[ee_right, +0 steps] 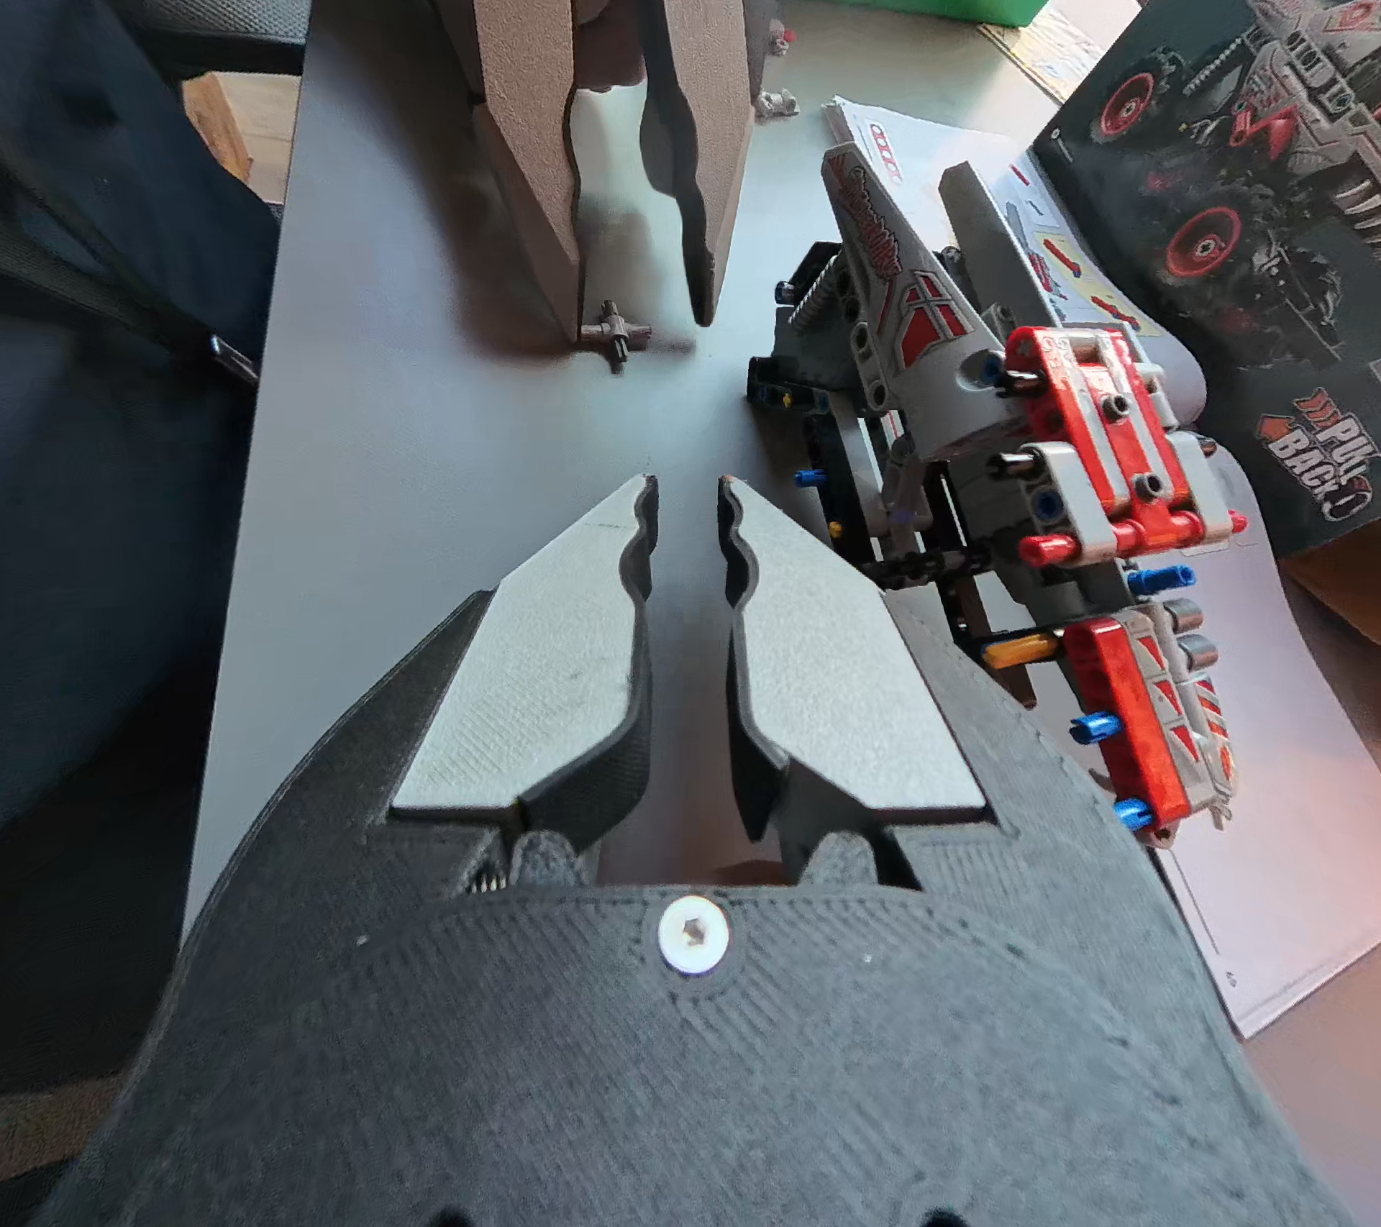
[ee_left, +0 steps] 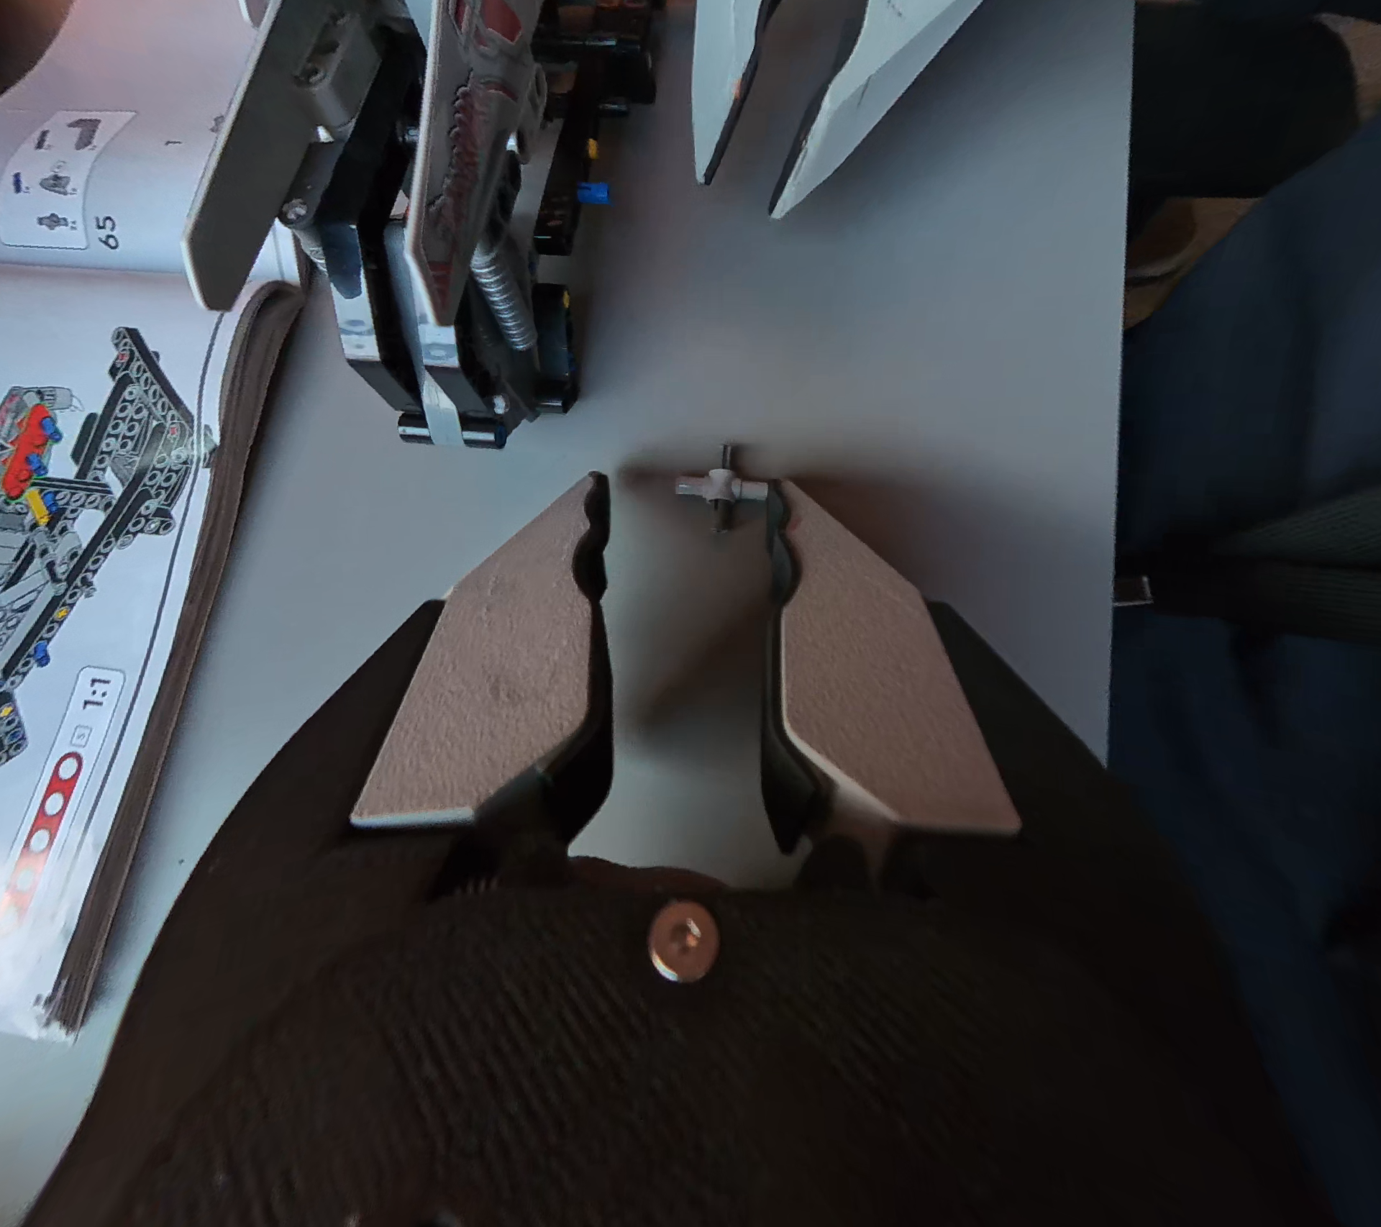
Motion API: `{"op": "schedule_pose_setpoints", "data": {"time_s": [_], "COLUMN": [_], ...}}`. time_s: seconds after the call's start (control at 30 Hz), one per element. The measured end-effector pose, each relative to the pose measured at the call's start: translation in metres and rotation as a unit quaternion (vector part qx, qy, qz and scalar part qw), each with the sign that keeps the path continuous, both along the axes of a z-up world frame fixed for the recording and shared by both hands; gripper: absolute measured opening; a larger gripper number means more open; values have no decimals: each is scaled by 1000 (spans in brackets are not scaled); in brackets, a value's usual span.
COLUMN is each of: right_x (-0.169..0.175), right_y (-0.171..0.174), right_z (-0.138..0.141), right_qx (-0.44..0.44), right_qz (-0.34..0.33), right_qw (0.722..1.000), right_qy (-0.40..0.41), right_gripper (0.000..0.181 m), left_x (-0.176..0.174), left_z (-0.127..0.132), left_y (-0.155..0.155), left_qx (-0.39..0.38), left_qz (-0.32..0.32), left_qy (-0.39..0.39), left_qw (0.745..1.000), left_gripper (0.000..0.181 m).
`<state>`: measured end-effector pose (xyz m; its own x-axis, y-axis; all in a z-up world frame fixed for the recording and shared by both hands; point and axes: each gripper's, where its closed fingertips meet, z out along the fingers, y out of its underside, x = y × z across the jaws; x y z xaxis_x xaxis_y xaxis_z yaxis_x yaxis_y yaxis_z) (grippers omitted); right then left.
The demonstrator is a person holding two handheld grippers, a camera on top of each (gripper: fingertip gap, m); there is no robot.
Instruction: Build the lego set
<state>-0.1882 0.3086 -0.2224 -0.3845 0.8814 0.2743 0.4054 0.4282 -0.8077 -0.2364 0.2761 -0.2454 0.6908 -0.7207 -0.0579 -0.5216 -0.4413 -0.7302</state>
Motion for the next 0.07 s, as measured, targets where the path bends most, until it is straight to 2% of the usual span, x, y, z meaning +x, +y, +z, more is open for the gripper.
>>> {"op": "schedule_pose_setpoints", "data": {"time_s": [0.03,0.07], "right_x": [0,0], "right_y": [0,0], "right_z": [0,0], "right_qx": [0,1], "right_qz": [-1,-1], "right_qw": [1000,1000], "right_qy": [0,-1], "right_gripper": [13,13], "left_x": [-1,-2], "left_z": [0,1], "left_y": [-1,-3], "left_qx": [2,4], "left_qz": [2,5], "left_qy": [2,2], "left_qw": [1000,1000], "left_gripper": [39,40]}}
